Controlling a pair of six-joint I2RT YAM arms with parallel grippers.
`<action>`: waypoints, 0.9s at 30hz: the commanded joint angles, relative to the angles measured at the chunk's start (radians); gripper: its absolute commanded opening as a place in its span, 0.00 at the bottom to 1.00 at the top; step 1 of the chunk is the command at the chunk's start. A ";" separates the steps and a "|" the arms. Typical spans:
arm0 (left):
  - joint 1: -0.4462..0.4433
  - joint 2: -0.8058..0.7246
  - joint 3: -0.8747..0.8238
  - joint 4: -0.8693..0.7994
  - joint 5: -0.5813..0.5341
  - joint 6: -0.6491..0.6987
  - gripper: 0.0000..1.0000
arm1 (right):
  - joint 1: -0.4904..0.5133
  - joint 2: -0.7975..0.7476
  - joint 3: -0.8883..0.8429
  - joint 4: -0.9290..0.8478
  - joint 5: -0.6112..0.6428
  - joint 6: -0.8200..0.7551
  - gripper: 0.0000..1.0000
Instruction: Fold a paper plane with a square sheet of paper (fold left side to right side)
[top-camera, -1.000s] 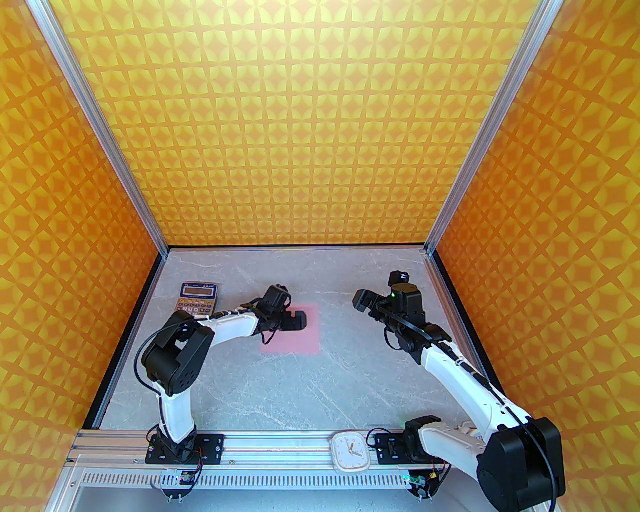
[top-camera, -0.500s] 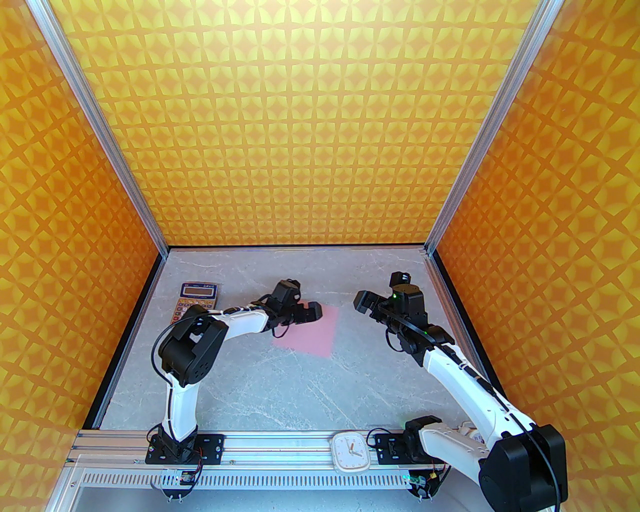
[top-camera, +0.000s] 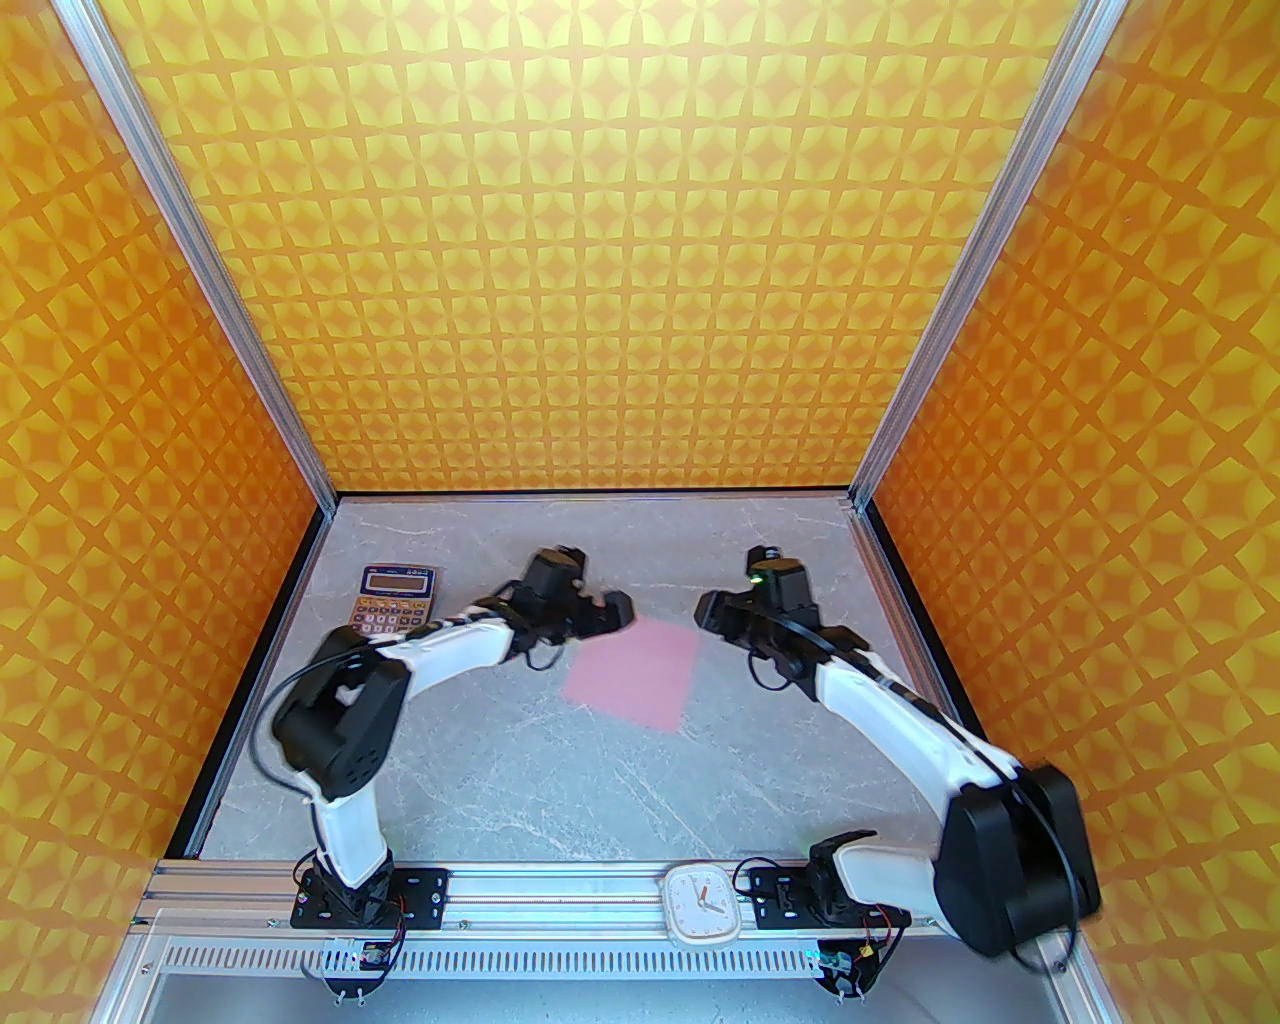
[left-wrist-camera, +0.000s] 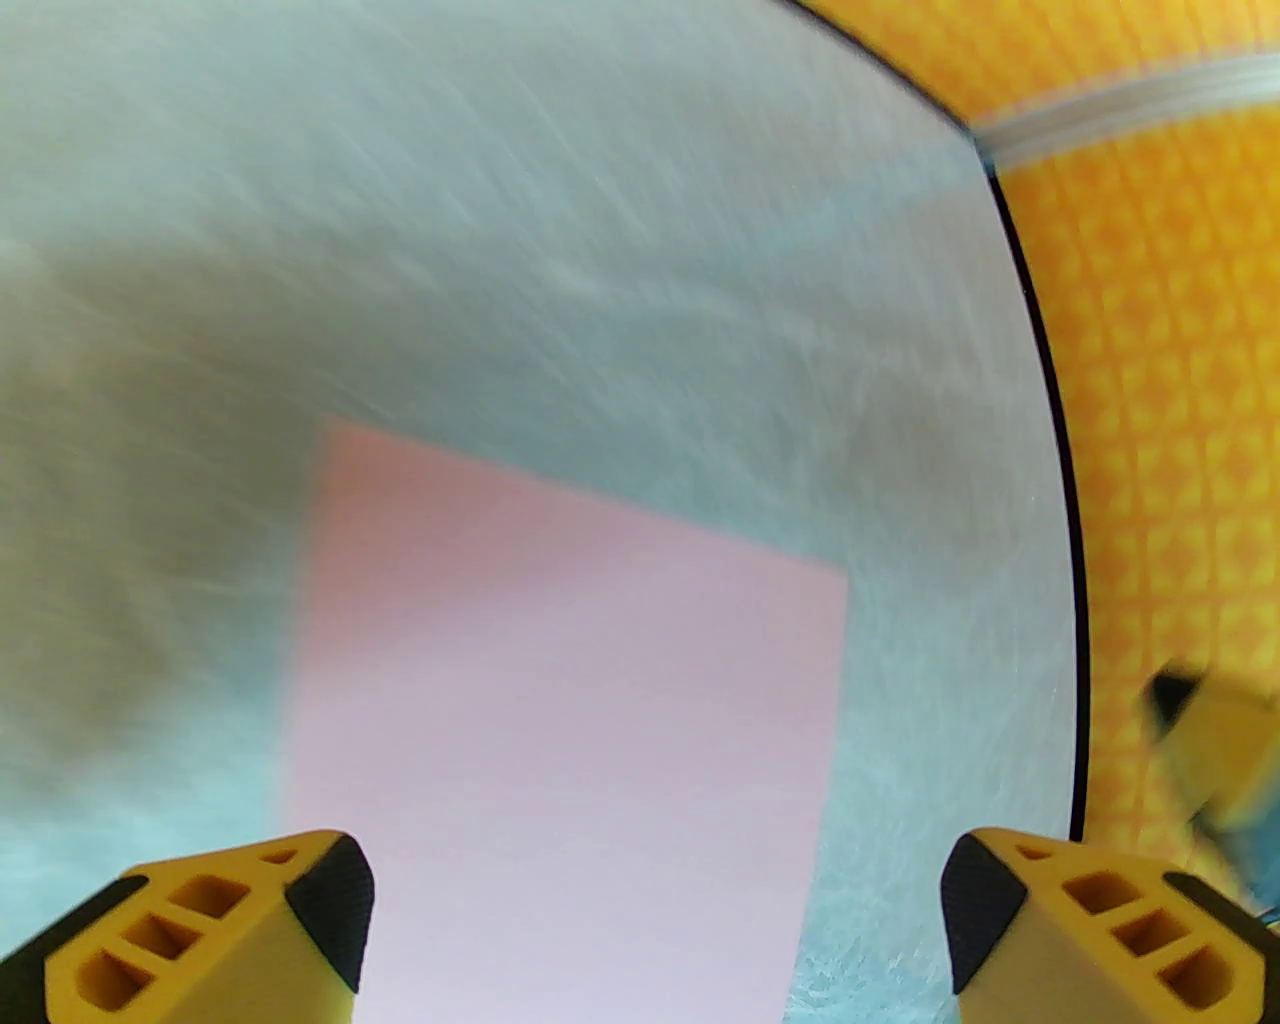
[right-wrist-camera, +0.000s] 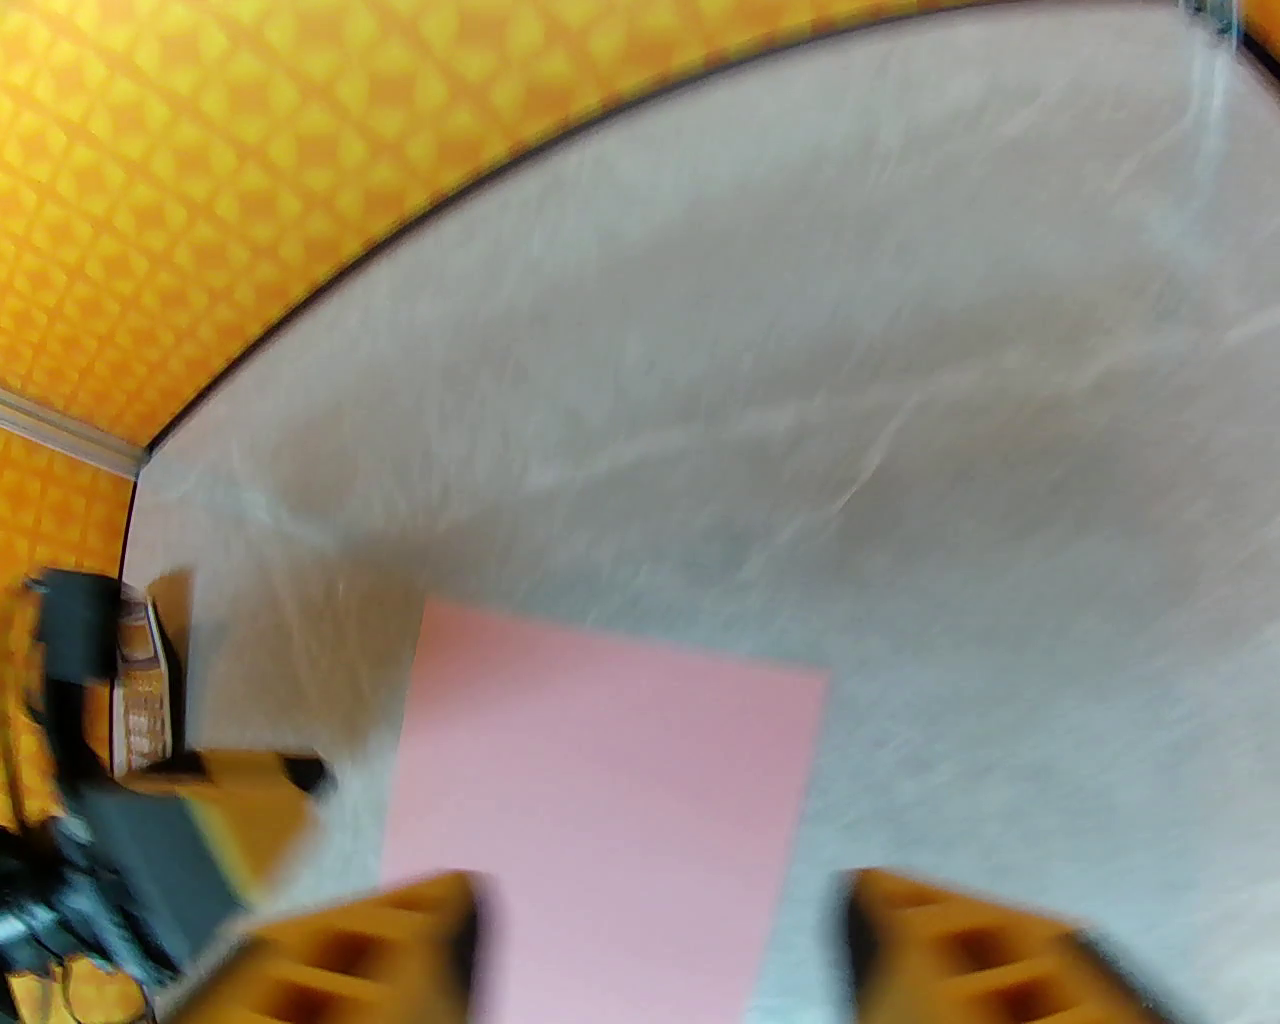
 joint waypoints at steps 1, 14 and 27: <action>0.007 -0.007 -0.029 -0.045 -0.020 0.042 0.99 | 0.050 0.085 -0.016 0.073 -0.049 0.093 0.15; -0.009 0.134 0.094 -0.222 -0.088 0.158 0.87 | 0.106 0.300 -0.019 0.075 0.054 0.126 0.00; -0.035 0.222 0.181 -0.317 -0.121 0.171 0.87 | 0.106 0.394 -0.002 0.073 0.071 0.099 0.00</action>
